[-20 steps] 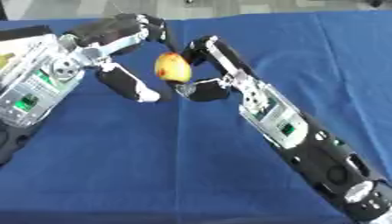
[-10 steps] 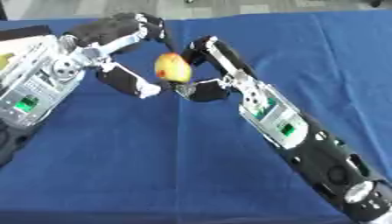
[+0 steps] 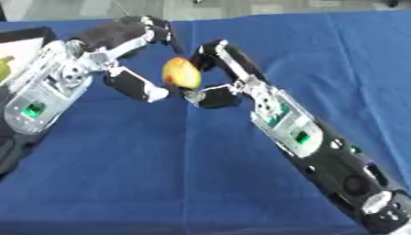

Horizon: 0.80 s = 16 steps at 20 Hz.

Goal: Pick up the objects with one hand, pass them to the other hand, and then place them into the box on the other side of the table.

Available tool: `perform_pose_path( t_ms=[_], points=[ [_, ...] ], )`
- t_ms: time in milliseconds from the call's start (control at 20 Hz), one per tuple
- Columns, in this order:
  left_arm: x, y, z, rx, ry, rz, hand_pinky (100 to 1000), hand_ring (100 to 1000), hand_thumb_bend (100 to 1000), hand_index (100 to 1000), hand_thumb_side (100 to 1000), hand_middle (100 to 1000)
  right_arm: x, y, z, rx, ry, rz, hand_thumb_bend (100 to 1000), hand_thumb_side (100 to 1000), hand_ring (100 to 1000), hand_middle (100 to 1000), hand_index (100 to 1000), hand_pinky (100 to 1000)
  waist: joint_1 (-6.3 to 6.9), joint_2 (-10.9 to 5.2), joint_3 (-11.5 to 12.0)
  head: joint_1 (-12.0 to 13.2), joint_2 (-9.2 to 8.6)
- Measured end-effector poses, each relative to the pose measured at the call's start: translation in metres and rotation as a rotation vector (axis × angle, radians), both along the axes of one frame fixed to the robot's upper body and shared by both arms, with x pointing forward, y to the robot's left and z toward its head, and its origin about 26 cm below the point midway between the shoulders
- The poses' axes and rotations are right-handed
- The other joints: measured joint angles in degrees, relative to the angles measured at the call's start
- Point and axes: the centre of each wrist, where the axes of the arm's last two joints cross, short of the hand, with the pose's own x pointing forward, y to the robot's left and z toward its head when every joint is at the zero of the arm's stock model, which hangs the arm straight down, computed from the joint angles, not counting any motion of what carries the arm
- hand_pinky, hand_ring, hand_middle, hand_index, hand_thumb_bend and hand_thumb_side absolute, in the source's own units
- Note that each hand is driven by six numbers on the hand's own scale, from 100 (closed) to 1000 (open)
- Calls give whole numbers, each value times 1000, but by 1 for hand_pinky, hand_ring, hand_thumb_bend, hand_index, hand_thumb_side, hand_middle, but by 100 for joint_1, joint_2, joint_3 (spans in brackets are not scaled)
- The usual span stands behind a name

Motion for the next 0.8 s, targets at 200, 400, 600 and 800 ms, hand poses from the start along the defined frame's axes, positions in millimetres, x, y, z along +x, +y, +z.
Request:
perform_pose_path(
  t_ms=[200,400,600,800],
  points=[
    [2,0,-2,0,-1,0,757,762,400,735,208,732,0,0,0,0,0,2,385,100,645,463,512,681,0,0,-3,1,0],
    [3,-1,-4,0,2,-4,754,757,348,713,198,723,0,0,0,-1,0,2,389,100,645,463,512,681,0,0,-6,1,0],
    [2,-2,-4,-21,1,-16,740,735,229,670,176,689,0,0,-1,-1,1,3,390,100,645,463,512,681,3,0,-9,1,0],
    [2,-2,-5,-59,2,-24,723,699,137,578,165,628,0,0,0,-1,0,4,391,100,645,463,512,681,3,0,-9,1,0]
  ],
)
